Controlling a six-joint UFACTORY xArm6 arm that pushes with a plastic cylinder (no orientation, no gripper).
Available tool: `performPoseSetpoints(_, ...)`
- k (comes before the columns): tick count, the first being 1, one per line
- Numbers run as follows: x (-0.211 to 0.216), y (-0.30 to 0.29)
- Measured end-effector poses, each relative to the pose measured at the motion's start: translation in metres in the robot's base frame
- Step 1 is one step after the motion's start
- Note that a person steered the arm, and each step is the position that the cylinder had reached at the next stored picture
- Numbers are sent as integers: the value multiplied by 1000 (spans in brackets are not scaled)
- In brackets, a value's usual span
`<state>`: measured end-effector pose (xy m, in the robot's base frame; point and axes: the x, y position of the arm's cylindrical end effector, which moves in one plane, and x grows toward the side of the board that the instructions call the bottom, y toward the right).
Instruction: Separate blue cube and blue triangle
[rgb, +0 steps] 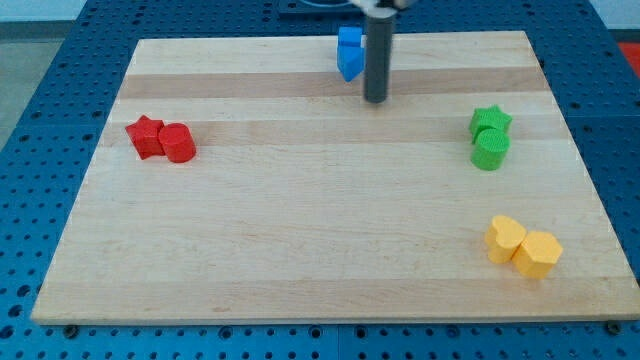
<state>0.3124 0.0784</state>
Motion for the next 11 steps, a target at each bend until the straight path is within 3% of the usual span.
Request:
performPoseSetpoints(1, -44, 33)
performPoseSetpoints(2, -111, 31)
performPoseSetpoints(4, -119, 23)
performPoseSetpoints(6, -119, -32)
performPoseSetpoints(11, -120, -43)
